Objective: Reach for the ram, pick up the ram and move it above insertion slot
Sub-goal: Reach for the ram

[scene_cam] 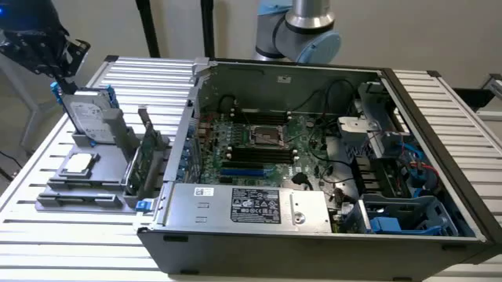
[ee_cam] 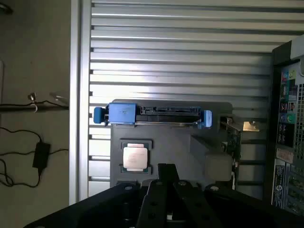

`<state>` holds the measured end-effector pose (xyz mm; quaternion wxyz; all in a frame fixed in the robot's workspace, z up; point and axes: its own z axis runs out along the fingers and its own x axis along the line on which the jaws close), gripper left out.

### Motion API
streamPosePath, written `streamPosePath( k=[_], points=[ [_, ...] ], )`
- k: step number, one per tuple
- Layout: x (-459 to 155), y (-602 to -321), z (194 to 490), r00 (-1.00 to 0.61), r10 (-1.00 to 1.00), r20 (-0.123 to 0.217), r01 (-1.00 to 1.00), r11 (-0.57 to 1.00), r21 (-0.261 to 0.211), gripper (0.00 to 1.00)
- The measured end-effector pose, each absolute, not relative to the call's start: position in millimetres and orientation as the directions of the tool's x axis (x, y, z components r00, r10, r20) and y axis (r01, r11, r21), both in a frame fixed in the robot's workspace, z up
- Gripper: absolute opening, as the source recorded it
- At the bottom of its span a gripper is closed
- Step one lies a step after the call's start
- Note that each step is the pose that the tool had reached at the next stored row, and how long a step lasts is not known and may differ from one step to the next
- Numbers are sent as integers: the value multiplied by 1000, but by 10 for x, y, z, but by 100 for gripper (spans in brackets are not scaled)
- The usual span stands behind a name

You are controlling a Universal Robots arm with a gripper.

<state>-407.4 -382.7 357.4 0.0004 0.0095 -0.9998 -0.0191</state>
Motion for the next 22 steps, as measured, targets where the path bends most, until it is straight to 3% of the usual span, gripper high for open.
streamPosePath(
  k=[15, 22],
  points=[
    [-4074, -3837, 3575, -1000, -19, 1, -19, 999, 38, 11],
    [-4074, -4107, 3575, -1000, -19, 2, -19, 999, 38, 11]
  ],
)
